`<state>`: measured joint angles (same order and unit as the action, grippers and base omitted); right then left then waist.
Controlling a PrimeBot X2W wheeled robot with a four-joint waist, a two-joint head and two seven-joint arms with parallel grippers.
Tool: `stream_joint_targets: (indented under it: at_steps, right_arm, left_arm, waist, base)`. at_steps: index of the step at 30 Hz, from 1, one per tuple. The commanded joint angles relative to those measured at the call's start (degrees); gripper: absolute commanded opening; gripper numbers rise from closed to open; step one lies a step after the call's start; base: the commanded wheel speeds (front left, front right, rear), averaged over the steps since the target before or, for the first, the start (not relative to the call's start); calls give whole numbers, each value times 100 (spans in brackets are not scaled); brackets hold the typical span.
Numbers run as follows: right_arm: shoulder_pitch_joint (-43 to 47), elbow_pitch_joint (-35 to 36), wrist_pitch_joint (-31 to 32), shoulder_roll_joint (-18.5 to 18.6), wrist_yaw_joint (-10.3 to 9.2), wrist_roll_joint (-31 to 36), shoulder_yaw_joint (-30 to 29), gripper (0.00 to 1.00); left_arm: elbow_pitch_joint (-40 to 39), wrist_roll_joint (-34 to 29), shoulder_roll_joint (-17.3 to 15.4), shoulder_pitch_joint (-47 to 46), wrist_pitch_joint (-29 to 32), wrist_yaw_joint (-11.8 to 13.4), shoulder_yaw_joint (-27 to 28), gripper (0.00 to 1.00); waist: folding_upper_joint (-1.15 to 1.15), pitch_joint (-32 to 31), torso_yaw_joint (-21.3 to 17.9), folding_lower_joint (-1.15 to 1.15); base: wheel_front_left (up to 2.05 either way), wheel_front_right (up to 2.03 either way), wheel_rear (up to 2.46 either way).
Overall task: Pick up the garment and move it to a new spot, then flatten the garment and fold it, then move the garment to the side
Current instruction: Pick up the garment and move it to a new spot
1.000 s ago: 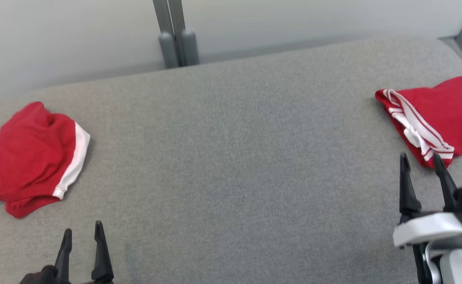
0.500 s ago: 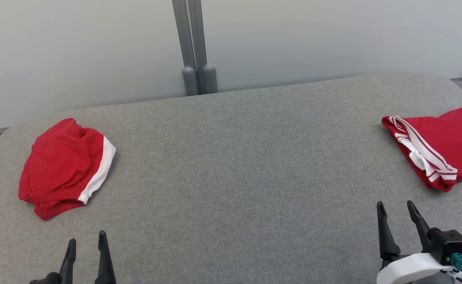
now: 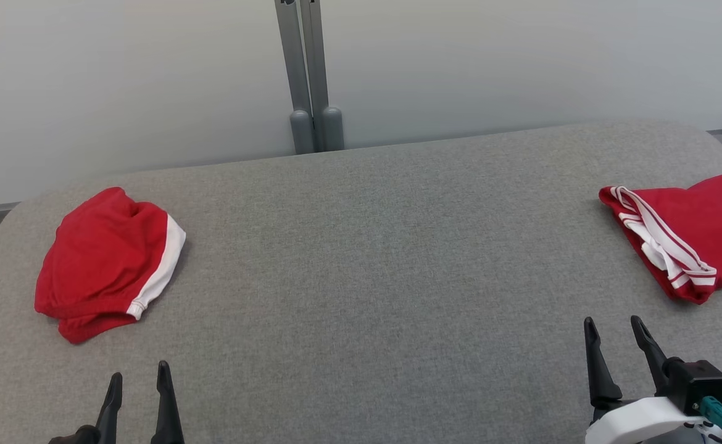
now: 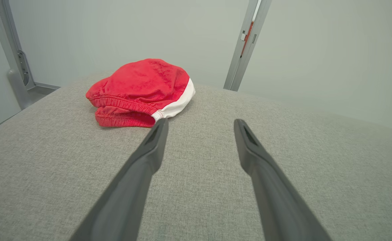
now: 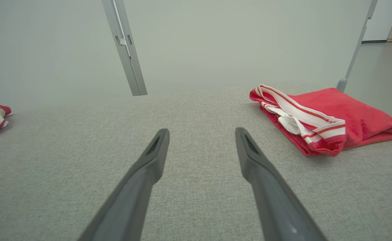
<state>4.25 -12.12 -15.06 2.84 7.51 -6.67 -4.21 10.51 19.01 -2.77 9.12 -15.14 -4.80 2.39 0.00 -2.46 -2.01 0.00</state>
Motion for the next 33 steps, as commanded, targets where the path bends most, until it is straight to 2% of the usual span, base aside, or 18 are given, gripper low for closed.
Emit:
stream_joint_targets:
  at_steps: [1, 6, 11, 26, 33]
  right_arm:
    - [-3, -14, -15, 14, -4, 18, -6, 100]
    - [-12, -26, -15, 14, -4, -8, -5, 100]
    - [3, 27, -15, 13, -4, -34, 3, 100]
    - [28, -41, -15, 14, -3, -226, 341, 100]
    - [21, -96, -15, 15, -3, -294, 362, 100]
  left_arm:
    - [-8, -6, -24, 78, 2, -21, 24, 100]
    - [0, -14, -24, 70, 2, -30, 11, 100]
    - [-16, -59, -24, -28, 2, -61, -22, 100]
    - [-94, -173, -25, 170, 2, -58, 157, 100]
    - [-131, -202, -24, 214, 2, -107, 261, 100]
  waist:
    - [0, -3, -3, 0]
    - [0, -22, 29, 0]
    - [0, -12, 276, 0]
    - [0, -106, 2114, 0]
    - [0, -146, 2427, 0]
  base:
    - [0, 0, 0]
    - [0, 0, 0]
    - [0, 0, 0]
    - [0, 0, 0]
    - [0, 0, 0]
